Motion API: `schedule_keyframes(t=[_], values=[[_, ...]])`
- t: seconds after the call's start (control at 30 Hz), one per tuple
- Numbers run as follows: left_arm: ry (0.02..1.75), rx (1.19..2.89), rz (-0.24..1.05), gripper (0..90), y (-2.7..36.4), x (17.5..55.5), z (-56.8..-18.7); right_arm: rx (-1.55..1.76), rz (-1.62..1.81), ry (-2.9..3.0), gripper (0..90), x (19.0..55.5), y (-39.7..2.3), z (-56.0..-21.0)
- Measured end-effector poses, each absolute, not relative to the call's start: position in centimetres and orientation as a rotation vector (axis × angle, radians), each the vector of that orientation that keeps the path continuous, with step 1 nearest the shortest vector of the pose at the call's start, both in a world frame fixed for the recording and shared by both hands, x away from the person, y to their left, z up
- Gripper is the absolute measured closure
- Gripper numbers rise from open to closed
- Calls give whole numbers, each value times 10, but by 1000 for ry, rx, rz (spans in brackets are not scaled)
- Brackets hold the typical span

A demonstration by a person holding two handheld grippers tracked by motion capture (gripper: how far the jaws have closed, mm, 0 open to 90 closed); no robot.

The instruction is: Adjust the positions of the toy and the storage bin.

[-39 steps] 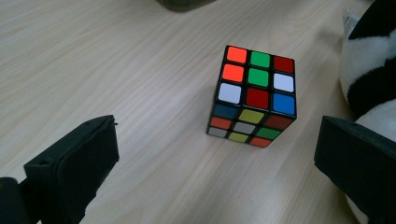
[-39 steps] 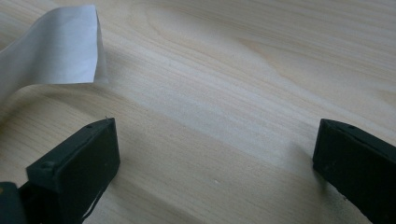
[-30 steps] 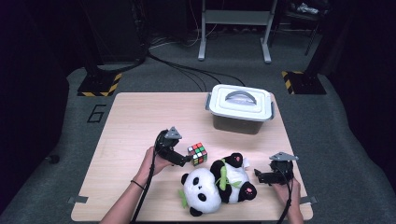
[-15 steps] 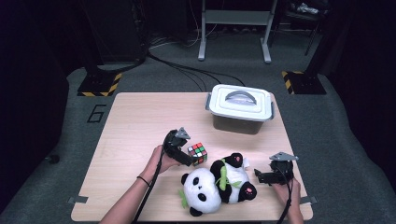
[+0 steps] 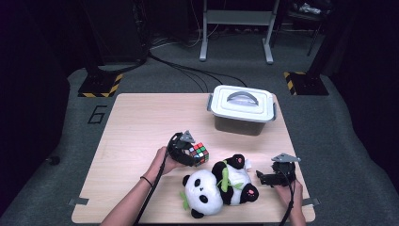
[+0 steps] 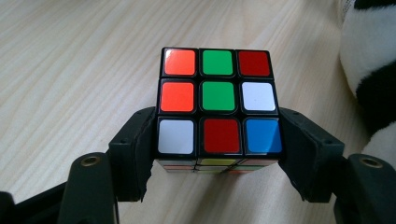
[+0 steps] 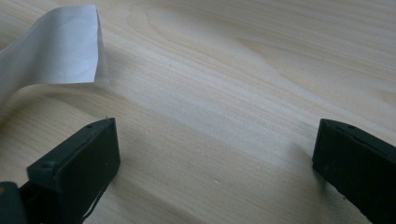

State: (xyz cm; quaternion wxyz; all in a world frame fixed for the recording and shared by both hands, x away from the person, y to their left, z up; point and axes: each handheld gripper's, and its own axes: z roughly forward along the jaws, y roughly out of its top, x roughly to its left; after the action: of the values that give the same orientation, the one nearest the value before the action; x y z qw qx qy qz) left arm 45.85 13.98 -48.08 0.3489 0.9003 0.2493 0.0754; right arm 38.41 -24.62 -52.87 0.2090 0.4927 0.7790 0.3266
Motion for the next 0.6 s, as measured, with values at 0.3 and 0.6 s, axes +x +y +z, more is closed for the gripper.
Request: schedule_keyframes(t=[0.3, 0.6], values=[[637, 2319, 225, 344, 141, 456, -482, 1371, 909, 2167, 1, 384, -246, -529], [667, 2283, 240, 345, 148, 455, -474, 1371, 909, 2167, 1, 384, -246, -529]])
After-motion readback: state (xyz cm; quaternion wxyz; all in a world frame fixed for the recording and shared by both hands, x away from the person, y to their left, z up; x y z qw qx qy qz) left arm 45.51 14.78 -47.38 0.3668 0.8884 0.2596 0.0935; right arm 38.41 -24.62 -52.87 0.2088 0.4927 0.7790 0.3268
